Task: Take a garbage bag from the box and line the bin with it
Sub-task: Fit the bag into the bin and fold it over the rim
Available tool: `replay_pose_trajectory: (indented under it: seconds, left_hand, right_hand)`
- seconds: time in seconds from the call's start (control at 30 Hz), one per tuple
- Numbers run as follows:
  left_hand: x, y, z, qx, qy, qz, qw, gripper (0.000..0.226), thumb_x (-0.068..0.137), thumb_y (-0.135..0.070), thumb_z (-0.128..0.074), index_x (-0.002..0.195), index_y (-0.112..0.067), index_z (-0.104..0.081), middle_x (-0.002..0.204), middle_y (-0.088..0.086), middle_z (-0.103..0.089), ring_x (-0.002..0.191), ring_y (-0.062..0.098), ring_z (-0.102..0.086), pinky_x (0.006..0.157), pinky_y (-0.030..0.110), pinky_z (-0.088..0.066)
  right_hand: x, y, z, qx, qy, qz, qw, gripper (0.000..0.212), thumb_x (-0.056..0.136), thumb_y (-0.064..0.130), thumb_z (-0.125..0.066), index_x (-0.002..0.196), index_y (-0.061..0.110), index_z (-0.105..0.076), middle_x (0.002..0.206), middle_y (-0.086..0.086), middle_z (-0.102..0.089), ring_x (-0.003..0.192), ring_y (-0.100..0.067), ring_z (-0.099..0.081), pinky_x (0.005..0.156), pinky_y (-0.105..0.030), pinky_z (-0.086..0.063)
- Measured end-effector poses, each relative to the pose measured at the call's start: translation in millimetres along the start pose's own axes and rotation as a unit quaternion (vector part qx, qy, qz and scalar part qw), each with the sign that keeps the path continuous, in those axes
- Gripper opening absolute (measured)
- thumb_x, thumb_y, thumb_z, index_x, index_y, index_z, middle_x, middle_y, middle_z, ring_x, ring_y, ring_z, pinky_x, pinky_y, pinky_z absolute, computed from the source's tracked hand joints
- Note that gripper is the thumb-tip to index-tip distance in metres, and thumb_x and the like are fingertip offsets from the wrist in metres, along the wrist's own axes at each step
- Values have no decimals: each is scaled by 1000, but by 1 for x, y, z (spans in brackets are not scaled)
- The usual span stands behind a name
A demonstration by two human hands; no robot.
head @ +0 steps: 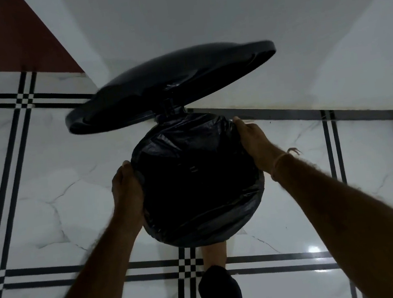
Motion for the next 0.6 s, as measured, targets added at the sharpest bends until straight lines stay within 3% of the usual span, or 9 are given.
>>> replay_pose_trajectory:
  seconds: [0.1,0.17,0.27,0.37,0.43,0.5,0.53,0.6]
  left_hand:
    - [12,-9,6,67,5,-53,996,41,101,-52,-39,81,-20,-53,86,3,-58,78,19,-58,73,37,-48]
    - [25,-24,0,56,41,-54,996,39,100,-55,-45,80,-24,-58,81,-2,-61,77,17,-59,73,34,-49]
    - [43,-39,-10,19,114,-23,993,38,98,-43,-60,65,-24,-56,64,-5,-55,63,14,-52,69,31,-42]
    - [51,-39,-10,-14,145,-1,989,42,97,-37,-65,60,-23,-55,60,-5,-51,56,11,-49,68,32,-39]
    - [48,-41,-7,25,120,6,992,46,98,-51,-58,69,-16,-64,69,-3,-59,63,11,-55,70,32,-44]
    - [33,-40,1,47,65,23,997,60,96,-66,-47,95,-11,-71,90,-2,-68,81,14,-63,79,32,-49]
    - [21,-36,8,18,28,23,999,59,96,-66,-47,99,-10,-68,92,-3,-65,81,13,-61,76,28,-50]
    - [-13,-18,22,2,-50,7,999,50,101,-52,-51,88,-5,-58,76,-4,-51,62,9,-45,55,17,-41]
  right_hand:
    - [-15,29,9,-67,-32,73,995,70,93,68,-29,107,13,-70,114,-14,-72,109,-34,-66,101,-51,-51]
    - [-13,50,7,-30,-36,129,991,54,102,57,-38,101,14,-70,104,-9,-74,96,-24,-67,90,-40,-53]
    - [-6,71,-11,20,72,133,988,35,102,40,-59,81,13,-66,83,-15,-64,79,-24,-62,76,-34,-47]
    - [-1,74,-21,3,133,132,982,31,103,30,-60,76,15,-52,83,-14,-49,78,-24,-48,71,-36,-36]
    - [-2,73,-14,33,108,107,988,36,105,40,-54,85,10,-59,85,-16,-54,80,-25,-54,73,-39,-43]
    - [-7,63,0,39,27,105,993,47,101,53,-51,95,9,-66,92,-15,-68,90,-28,-66,86,-46,-54]
    - [-17,55,9,13,-30,116,993,47,98,56,-52,97,11,-67,96,-11,-72,95,-28,-68,91,-48,-55]
    - [-47,30,23,1,-118,111,987,32,96,51,-56,99,22,-69,99,-1,-74,99,-24,-69,94,-48,-57]
Point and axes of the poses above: each hand's wrist, its own x-axis towards the middle knuckle, its own z-axis out of the back of the hand, y = z × x, the point moved 1 cm from there along x, towards the middle knuckle
